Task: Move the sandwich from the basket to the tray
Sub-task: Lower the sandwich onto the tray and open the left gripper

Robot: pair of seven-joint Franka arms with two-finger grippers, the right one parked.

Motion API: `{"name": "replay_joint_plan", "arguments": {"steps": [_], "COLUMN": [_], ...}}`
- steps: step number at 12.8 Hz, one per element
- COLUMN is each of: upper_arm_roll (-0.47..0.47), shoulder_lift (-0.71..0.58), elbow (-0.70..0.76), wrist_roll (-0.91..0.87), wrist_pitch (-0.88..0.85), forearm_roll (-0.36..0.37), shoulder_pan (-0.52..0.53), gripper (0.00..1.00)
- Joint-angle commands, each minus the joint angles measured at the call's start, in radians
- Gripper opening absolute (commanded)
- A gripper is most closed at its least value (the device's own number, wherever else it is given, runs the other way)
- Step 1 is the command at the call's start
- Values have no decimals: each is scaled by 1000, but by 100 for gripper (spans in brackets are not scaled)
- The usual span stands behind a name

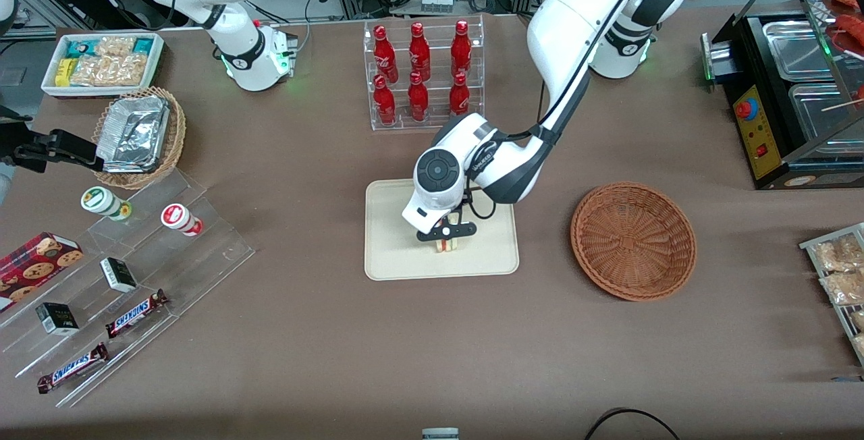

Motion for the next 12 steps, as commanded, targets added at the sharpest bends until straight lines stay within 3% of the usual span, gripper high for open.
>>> {"name": "replay_joint_plan", "arguments": {"steps": [1,5,6,7,8,12], "upper_arm_roll": [16,16,17,17,17,17], "shoulder_lift": [23,48,48,46,43,1], "elbow": [36,38,38,38,38,47], "wrist_roll": [-6,-66,-61,-60,-60,-69], "wrist_pitch": [-22,1,5,5,5,-16], "forearm_roll": [-8,2,1,1,1,-7], "shoulder_pan": [-17,-20,-19,-17,-17,-11], "gripper": [0,0,11,48,99,100]}}
